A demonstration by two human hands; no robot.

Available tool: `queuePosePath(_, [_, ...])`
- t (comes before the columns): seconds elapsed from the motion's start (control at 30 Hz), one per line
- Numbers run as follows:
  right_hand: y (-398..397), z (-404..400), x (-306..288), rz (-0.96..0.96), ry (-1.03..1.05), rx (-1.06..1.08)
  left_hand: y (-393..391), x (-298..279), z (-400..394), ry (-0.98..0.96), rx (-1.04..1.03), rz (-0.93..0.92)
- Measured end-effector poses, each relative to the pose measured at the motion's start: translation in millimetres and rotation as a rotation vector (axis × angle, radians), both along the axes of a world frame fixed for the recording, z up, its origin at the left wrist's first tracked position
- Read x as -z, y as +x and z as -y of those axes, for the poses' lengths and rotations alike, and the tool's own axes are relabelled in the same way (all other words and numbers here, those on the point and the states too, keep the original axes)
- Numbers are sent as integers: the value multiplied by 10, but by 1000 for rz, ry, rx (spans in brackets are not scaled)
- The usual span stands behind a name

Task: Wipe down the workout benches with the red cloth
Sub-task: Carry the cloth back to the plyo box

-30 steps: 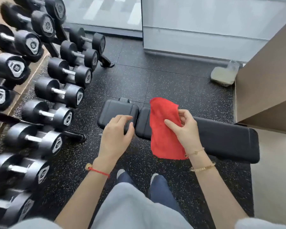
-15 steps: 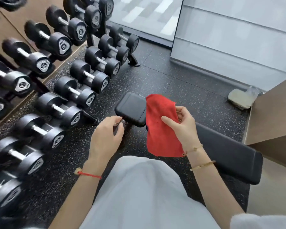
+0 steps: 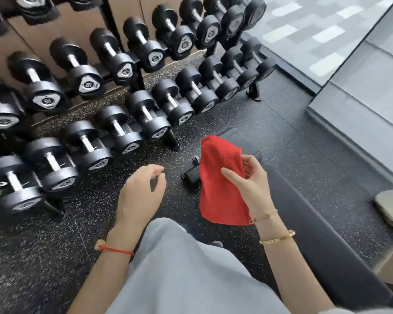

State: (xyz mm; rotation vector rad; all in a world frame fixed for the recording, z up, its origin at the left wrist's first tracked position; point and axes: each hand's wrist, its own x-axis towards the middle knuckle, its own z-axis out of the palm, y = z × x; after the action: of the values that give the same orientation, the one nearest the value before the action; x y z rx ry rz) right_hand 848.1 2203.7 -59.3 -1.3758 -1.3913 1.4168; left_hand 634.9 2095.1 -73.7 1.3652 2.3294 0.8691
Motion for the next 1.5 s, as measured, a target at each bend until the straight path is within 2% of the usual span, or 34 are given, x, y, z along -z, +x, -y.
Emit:
queuePosePath(0.37, [-1367,553,-116,-4,53,-311,-887,32,1259,-2,-333,49])
queuePosePath(0.73, [-3375,1838,67,-93,-5,-544,-2326,-34,3001,-52,-592,-33])
queuePosePath(0.93, [-4304,2433,65,-102,-48,-748,-2859,-71,3773,-56,-737,-41])
queuePosePath(1.23, [-5659,3041,111,-81,-108,-1025,-3553,73,4377,-27,-1013,-29])
queuePosePath(1.5, [-7235,3444,174,-86,-124,-1178,-4783,18,4706,-24,-1150,-65])
